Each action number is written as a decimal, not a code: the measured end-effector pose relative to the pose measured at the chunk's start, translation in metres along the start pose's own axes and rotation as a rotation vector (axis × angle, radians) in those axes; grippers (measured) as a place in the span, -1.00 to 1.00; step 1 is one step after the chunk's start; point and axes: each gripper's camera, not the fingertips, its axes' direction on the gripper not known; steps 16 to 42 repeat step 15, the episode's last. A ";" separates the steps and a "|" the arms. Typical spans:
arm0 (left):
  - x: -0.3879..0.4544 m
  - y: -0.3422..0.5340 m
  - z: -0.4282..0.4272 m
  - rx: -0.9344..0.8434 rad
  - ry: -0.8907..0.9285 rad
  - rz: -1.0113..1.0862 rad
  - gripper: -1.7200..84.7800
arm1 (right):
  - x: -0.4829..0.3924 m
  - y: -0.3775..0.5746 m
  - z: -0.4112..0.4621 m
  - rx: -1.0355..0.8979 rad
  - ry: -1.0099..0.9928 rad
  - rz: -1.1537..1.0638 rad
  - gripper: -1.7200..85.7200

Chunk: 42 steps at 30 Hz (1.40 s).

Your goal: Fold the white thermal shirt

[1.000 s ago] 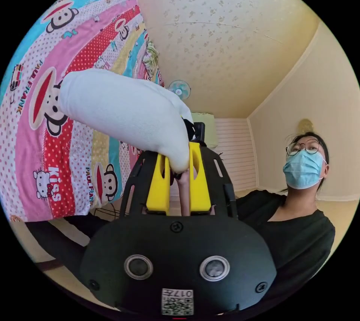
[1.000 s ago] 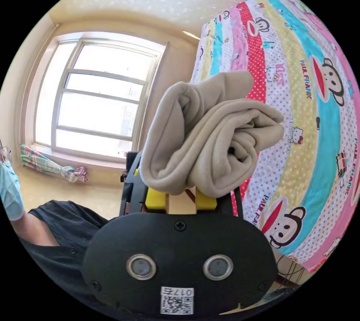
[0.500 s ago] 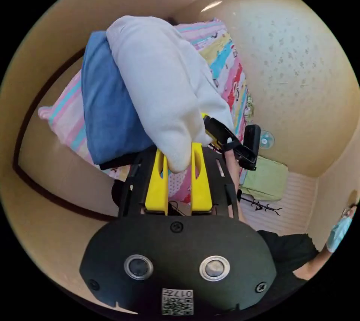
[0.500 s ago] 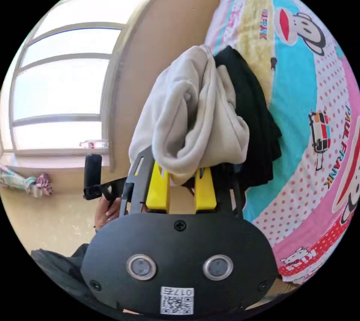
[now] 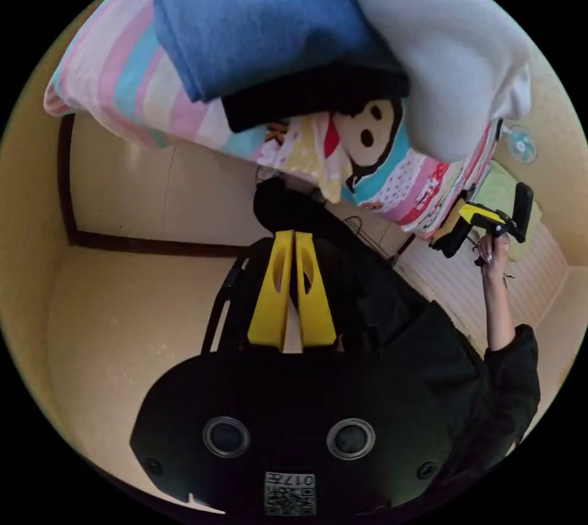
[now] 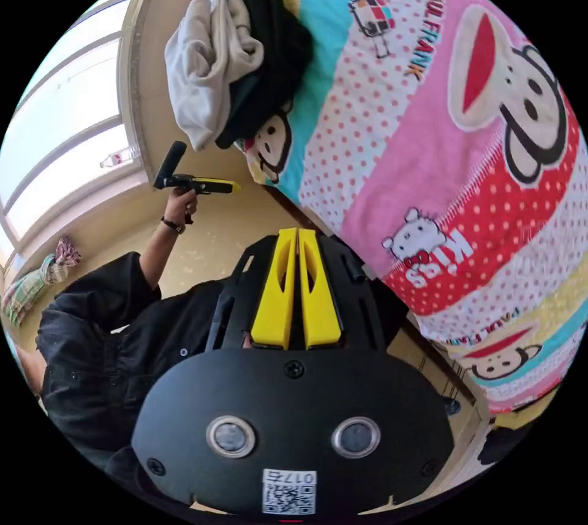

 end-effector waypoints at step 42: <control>-0.068 -0.047 0.161 -0.635 -0.368 -0.117 -0.98 | 0.115 0.440 0.130 0.464 -0.109 1.250 -0.95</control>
